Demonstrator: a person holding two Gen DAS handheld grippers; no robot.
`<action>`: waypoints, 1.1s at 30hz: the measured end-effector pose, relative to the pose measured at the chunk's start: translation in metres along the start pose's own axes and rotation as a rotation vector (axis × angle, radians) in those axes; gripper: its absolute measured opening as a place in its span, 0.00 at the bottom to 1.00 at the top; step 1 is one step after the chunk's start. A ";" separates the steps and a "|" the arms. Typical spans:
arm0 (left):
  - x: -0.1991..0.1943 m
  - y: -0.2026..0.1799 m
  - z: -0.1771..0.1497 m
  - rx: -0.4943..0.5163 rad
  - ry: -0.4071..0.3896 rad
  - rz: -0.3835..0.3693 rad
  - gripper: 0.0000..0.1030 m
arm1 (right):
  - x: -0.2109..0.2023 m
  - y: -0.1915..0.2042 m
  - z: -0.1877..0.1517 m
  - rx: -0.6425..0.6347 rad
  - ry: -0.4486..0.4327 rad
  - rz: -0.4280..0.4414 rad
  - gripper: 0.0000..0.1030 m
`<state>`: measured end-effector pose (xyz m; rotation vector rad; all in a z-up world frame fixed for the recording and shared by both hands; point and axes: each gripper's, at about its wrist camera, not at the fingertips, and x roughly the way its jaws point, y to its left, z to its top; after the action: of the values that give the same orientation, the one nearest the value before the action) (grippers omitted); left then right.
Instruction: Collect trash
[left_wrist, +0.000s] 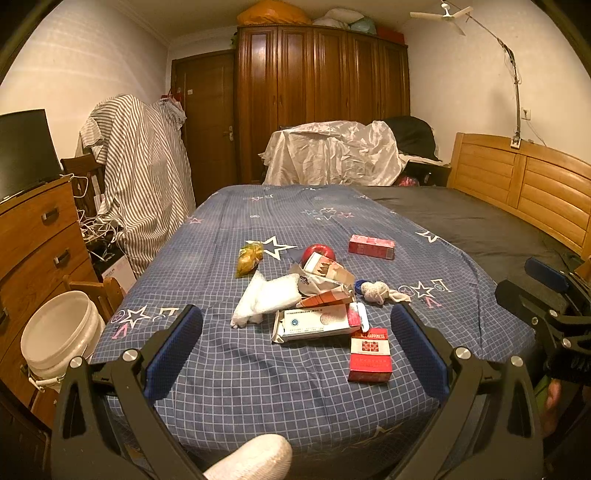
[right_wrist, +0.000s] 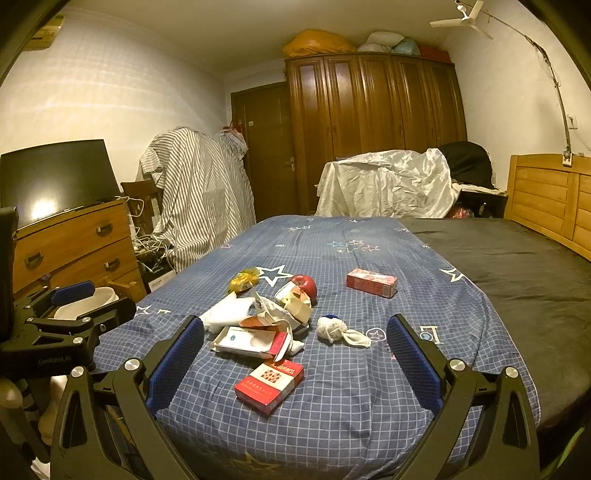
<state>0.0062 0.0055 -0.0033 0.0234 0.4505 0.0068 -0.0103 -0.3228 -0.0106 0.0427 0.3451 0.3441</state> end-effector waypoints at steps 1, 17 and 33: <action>0.000 0.000 0.000 0.000 0.000 0.000 0.95 | 0.000 0.000 0.000 0.000 0.000 0.000 0.96; 0.004 -0.004 -0.002 0.002 0.015 -0.002 0.95 | 0.001 -0.002 0.000 -0.002 0.005 0.004 0.96; 0.058 -0.024 -0.020 0.016 0.183 -0.075 0.95 | 0.006 -0.027 -0.004 0.011 0.022 -0.023 0.96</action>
<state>0.0497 -0.0175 -0.0475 0.0214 0.6345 -0.0686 0.0019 -0.3463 -0.0193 0.0459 0.3692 0.3197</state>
